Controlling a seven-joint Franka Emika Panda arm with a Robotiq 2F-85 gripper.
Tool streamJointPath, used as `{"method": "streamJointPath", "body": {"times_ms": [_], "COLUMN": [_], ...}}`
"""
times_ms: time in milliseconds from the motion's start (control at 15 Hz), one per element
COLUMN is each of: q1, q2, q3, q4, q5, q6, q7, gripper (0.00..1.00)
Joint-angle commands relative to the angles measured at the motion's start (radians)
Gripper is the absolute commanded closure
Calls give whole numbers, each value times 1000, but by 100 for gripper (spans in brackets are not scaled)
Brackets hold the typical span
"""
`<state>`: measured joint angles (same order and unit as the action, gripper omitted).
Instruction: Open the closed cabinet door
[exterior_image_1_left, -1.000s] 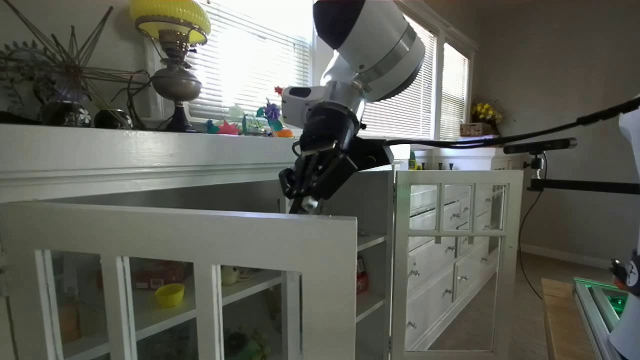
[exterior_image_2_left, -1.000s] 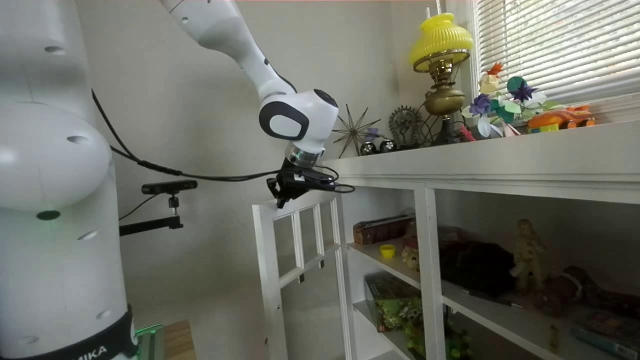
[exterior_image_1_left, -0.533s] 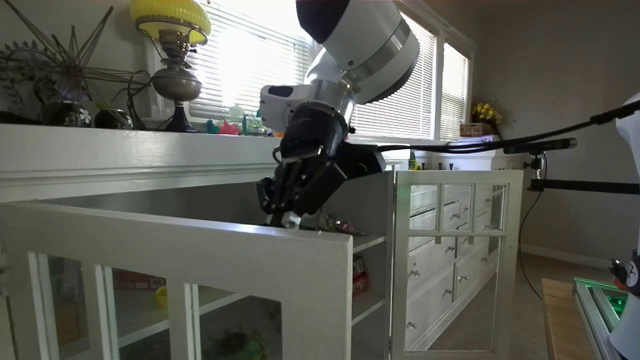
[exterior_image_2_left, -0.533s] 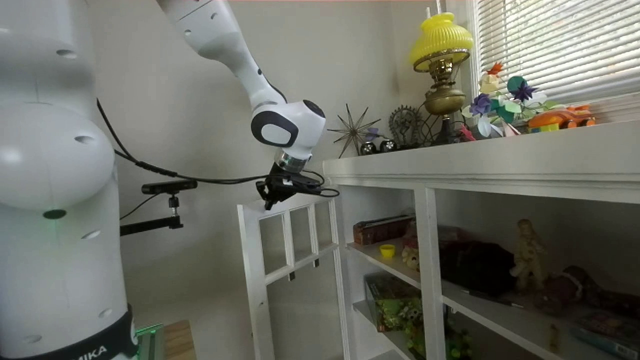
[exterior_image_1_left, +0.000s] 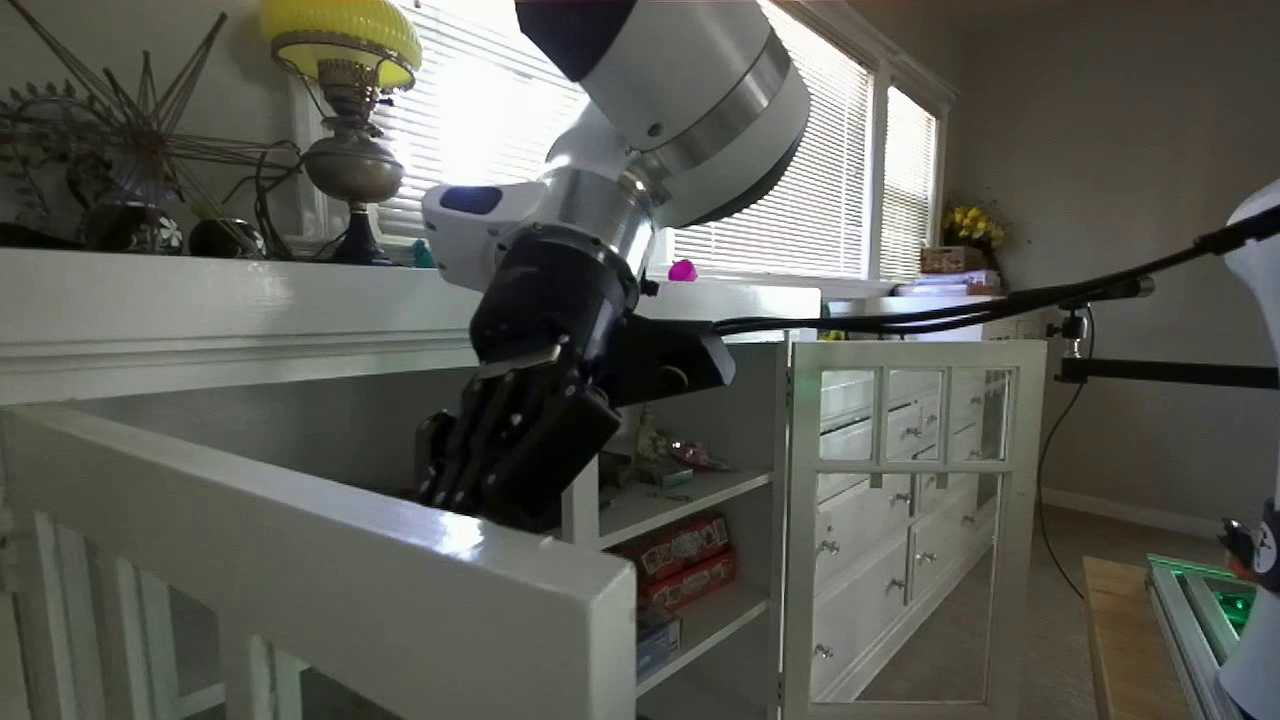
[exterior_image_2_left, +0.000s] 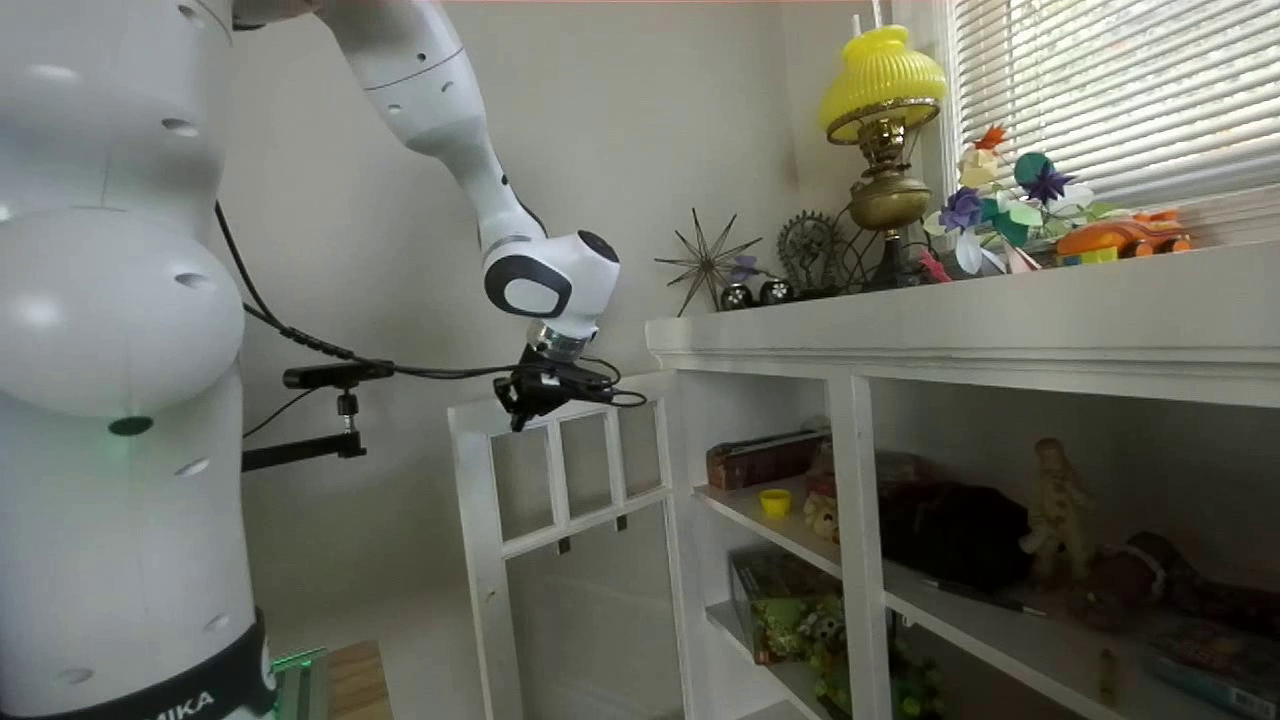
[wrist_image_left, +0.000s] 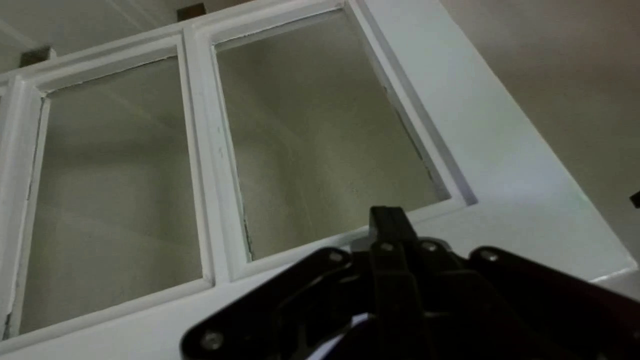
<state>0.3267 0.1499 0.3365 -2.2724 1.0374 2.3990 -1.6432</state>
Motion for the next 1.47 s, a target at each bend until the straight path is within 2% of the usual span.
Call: {"method": "streamJointPath", "body": {"times_ms": [0, 667, 1400], "q1": [21, 35, 53], "q2": [79, 164, 210], "q3": [22, 38, 50], "q4": [88, 207, 268], "q5": [3, -16, -28], "q6": [40, 44, 44], "q7": [51, 97, 125], "gripper": [100, 100, 100]}}
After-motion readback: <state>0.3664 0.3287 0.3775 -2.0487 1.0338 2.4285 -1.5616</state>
